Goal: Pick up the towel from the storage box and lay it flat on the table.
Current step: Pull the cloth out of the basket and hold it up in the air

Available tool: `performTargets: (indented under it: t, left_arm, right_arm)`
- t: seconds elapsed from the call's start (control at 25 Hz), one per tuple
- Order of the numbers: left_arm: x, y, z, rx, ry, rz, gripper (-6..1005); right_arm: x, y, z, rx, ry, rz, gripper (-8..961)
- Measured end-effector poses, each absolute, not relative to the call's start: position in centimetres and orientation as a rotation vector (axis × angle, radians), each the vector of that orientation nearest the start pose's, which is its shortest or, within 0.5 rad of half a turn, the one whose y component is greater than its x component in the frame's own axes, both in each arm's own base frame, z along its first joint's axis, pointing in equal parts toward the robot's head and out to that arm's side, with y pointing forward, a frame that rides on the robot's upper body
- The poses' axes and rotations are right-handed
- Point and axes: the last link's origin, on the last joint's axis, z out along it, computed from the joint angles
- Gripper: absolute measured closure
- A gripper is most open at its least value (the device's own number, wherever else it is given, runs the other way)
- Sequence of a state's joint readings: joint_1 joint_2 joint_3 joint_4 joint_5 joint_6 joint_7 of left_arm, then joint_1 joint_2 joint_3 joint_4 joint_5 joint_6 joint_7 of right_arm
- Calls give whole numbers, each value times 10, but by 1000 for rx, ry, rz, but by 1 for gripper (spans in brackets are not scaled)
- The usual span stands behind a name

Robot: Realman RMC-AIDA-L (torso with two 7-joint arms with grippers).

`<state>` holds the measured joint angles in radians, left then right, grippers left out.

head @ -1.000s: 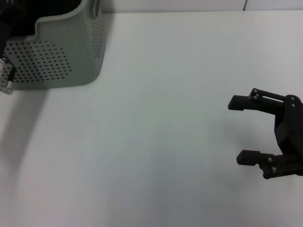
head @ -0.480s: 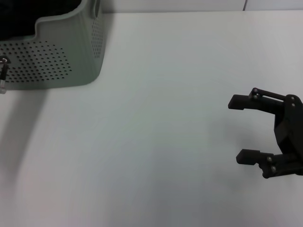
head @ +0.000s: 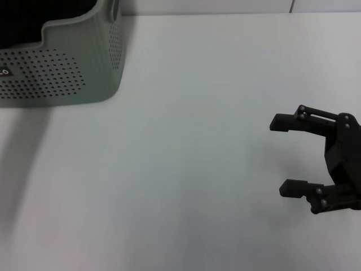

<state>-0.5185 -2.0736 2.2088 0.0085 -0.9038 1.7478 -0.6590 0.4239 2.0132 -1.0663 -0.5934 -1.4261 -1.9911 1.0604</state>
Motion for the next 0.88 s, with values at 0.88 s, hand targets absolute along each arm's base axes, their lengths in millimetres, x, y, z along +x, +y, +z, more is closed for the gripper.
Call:
performTargets:
  t: [0.88]
  left_arm:
    - [-278, 329, 47, -1329, -501, -1458, 630]
  right_arm:
    - [219, 262, 21, -2794, -3, 1424, 84]
